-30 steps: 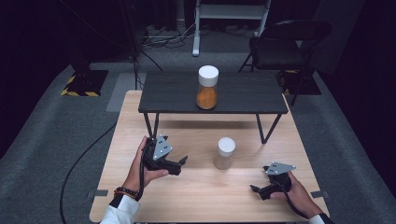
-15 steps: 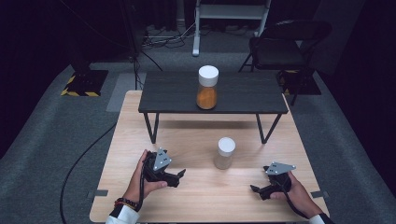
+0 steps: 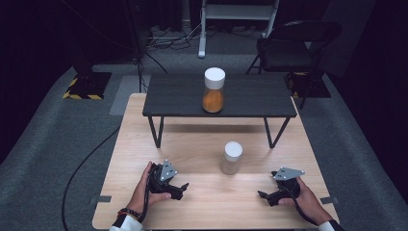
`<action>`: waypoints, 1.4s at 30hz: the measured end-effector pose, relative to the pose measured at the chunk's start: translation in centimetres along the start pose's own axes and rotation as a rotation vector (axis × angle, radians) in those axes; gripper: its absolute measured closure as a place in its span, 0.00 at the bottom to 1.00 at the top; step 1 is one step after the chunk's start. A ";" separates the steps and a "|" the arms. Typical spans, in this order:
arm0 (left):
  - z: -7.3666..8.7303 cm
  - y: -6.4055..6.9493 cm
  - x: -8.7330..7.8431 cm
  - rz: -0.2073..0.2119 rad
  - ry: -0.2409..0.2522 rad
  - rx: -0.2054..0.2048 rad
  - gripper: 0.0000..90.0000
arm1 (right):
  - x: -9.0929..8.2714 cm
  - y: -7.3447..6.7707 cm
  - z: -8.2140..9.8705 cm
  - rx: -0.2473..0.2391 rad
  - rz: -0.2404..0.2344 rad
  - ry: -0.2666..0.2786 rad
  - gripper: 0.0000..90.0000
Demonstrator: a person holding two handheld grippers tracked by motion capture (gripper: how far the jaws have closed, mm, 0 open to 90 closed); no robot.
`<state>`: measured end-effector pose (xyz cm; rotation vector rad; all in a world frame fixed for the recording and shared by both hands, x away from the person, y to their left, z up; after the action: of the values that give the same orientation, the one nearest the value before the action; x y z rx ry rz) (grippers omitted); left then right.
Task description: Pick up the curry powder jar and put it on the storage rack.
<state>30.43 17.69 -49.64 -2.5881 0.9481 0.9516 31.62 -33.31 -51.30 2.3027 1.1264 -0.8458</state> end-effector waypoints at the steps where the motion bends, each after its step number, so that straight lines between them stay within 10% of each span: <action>1: 0.1 0.0 0.1 -0.002 -0.008 -0.002 0.01 | 0.0 0.0 0.0 0.000 0.000 0.000 0.00; 42: 1.1 -1.8 1.2 0.001 -0.093 -0.078 0.00 | 0.0 0.0 0.0 0.000 -0.001 0.000 0.00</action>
<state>31.75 18.85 -51.27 -2.5806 0.9062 1.1196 31.65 -33.26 -51.31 2.3021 1.1279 -0.8462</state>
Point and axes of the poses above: each handheld gripper's, and its own axes: x roughly forward along the jaws, z roughly out of its underside, y roughly to its right, the point moved 8 cm from there along x, roughly forward along the jaws, and after that the axes turned 7 degrees about -x, right-handed, at the moved point
